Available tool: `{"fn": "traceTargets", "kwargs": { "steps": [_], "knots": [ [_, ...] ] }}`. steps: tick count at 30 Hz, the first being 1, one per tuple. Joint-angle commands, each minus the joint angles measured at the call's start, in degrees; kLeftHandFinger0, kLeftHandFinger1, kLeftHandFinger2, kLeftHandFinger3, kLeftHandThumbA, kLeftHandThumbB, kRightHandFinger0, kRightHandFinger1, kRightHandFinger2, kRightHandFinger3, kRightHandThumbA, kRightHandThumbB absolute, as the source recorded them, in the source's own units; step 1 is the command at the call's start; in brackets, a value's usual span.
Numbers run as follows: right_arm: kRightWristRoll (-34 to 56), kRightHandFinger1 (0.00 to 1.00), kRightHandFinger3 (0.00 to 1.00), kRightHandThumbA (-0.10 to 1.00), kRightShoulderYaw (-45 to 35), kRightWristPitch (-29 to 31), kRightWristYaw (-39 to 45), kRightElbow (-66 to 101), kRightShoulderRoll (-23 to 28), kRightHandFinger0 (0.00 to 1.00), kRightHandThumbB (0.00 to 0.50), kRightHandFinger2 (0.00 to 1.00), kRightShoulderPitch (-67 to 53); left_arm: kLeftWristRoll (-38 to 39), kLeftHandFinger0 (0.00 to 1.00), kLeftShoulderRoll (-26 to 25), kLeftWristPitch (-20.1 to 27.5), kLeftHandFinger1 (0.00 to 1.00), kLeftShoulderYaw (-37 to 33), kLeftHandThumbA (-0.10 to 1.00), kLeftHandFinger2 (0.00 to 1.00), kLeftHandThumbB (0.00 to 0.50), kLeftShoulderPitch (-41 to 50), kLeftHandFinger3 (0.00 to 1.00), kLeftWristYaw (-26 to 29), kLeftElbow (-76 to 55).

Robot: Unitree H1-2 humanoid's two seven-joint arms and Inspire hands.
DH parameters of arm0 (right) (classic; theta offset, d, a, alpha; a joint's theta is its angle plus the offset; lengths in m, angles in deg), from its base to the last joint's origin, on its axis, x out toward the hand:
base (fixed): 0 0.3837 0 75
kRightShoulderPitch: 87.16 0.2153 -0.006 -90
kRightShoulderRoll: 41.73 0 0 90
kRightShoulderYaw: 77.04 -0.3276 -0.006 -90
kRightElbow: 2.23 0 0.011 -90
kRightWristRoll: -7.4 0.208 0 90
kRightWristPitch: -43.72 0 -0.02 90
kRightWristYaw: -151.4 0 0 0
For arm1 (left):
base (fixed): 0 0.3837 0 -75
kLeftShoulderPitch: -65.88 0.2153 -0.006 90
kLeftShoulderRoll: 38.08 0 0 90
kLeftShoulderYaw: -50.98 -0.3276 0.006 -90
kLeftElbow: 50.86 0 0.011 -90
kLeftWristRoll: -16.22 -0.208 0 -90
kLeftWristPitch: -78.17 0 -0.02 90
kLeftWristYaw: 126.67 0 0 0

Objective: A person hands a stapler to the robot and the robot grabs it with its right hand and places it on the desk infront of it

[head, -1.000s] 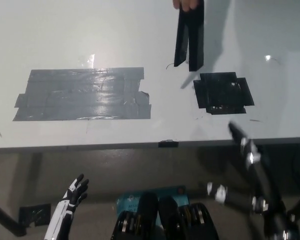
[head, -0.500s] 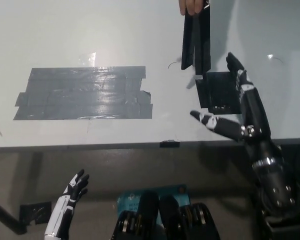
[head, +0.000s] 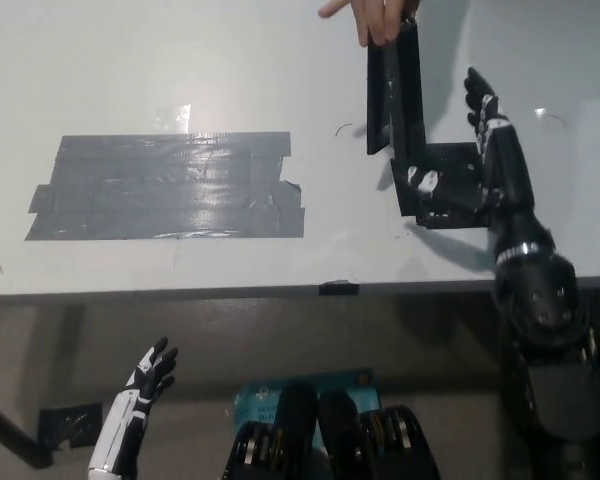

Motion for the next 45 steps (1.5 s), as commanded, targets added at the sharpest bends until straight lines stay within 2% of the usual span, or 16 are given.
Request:
{"fn": "traceTargets", "kwargs": {
  "steps": [1, 3, 7, 22, 26, 28, 31, 32, 33, 34, 35, 36, 37, 39, 41, 45],
  "knots": [
    [4.9, 1.0, 1.0, 1.0, -2.0, 1.6, -1.3, -2.4, -1.2, 1.0, 0.318, 1.0, 5.2, -0.2, 1.0, -0.9, 1.5, 1.0, 0.2, 1.0, 1.0, 0.5, -0.6, 1.0, -0.4, -1.1],
    [6.3, 1.0, 1.0, 1.0, -2.6, 2.7, -0.5, -3.7, -1.2, 1.0, 0.31, 1.0, 6.5, -0.4, 1.0, -0.9, 1.2, 1.0, 0.0, 1.0, 1.0, 0.5, -0.6, 1.0, -0.5, -1.4],
    [5.5, 1.0, 1.0, 1.0, -2.4, 2.3, -1.2, -3.4, -0.9, 1.0, 0.387, 1.0, 7.8, -0.7, 1.0, -0.9, 1.0, 1.0, -0.1, 1.0, 1.0, 0.5, -0.7, 1.0, -0.3, -1.4],
    [6.2, 1.0, 1.0, 1.0, -0.4, 1.2, 0.2, -1.1, -0.9, 1.0, 0.365, 1.0, 7.9, -1.3, 1.0, -1.4, 1.8, 1.0, 0.0, 1.0, 1.0, 0.5, -1.9, 1.0, -0.3, -0.7],
    [6.2, 1.0, 1.0, 1.0, -0.5, 0.3, -0.1, -2.5, -0.3, 1.0, 0.395, 1.0, 8.6, -0.9, 1.0, -1.5, 1.4, 1.0, 0.3, 1.0, 1.0, 0.5, -2.0, 1.0, -0.4, -0.9],
    [6.1, 1.0, 1.0, 1.0, -0.6, -1.3, -0.1, -3.0, 0.2, 1.0, 0.444, 1.0, 9.1, -1.0, 1.0, -1.6, 1.8, 1.0, 0.3, 1.0, 1.0, 0.5, -2.2, 1.0, -0.3, -0.8],
    [5.4, 1.0, 1.0, 1.0, -0.5, -2.5, -0.8, -3.4, 0.6, 1.0, 0.423, 1.0, 9.4, -0.8, 1.0, -1.5, 1.3, 1.0, 0.3, 1.0, 1.0, 0.5, -2.3, 1.0, -0.4, -1.1],
    [5.4, 1.0, 1.0, 0.87, -1.1, -5.2, -1.7, -3.5, 0.5, 1.0, 0.378, 1.0, 9.8, -0.8, 1.0, -1.5, 1.3, 1.0, 0.4, 1.0, 1.0, 0.5, -2.4, 1.0, -0.4, -1.0],
    [4.6, 1.0, 1.0, 0.55, -1.5, -9.8, -3.2, -3.1, 0.4, 1.0, 0.314, 1.0, 10.5, -0.7, 1.0, -1.5, 1.6, 1.0, 0.4, 1.0, 1.0, 0.5, -2.4, 1.0, -0.4, -0.8],
    [3.2, 0.78, 0.98, 0.42, -1.2, -13.2, -3.9, -2.8, 0.8, 0.84, 0.316, 0.84, 11.0, -0.7, 1.0, -1.6, 1.7, 1.0, 0.4, 1.0, 1.0, 0.5, -2.4, 1.0, -0.4, -0.7],
    [1.8, 0.24, 0.49, 0.05, -0.5, -15.9, -4.3, -3.1, 1.4, 0.27, 0.197, 0.35, 11.6, -0.7, 1.0, -1.7, 1.9, 1.0, 0.4, 1.0, 1.0, 0.5, -2.3, 1.0, -0.4, -0.8],
    [2.0, 0.16, 0.45, -0.05, -0.7, -16.2, -4.3, -3.6, 1.6, 0.06, 0.247, 0.35, 11.8, -0.6, 1.0, -1.7, 2.1, 1.0, 0.4, 1.0, 1.0, 0.5, -2.4, 1.0, -0.4, -0.7],
    [1.8, 0.08, 0.36, -0.09, -0.5, -16.2, -4.2, -3.8, 1.9, 0.01, 0.241, 0.33, 11.9, -0.8, 1.0, -1.7, 2.0, 1.0, 0.4, 1.0, 1.0, 0.5, -2.5, 1.0, -0.4, -0.8],
    [1.4, 0.17, 0.47, -0.1, -0.1, -17.3, -3.6, -3.4, 2.6, 0.0, 0.21, 0.54, 11.9, -0.7, 1.0, -1.5, 1.8, 1.0, 0.3, 1.0, 1.0, 0.5, -2.8, 1.0, -0.4, -0.7],
    [1.2, 0.31, 0.72, -0.1, 0.2, -17.6, -4.0, -2.9, 2.6, 0.0, 0.188, 0.75, 11.9, -0.7, 1.0, -1.6, 2.1, 1.0, 0.4, 1.0, 1.0, 0.5, -2.9, 1.0, -0.4, -0.6],
    [2.7, 0.43, 0.85, -0.1, -0.7, -16.8, -3.6, -3.1, 2.4, 0.0, 0.185, 0.84, 11.8, -0.9, 1.0, -1.7, 1.9, 1.0, 0.3, 1.0, 1.0, 0.5, -3.2, 1.0, -0.3, -0.6]
  ]
}}
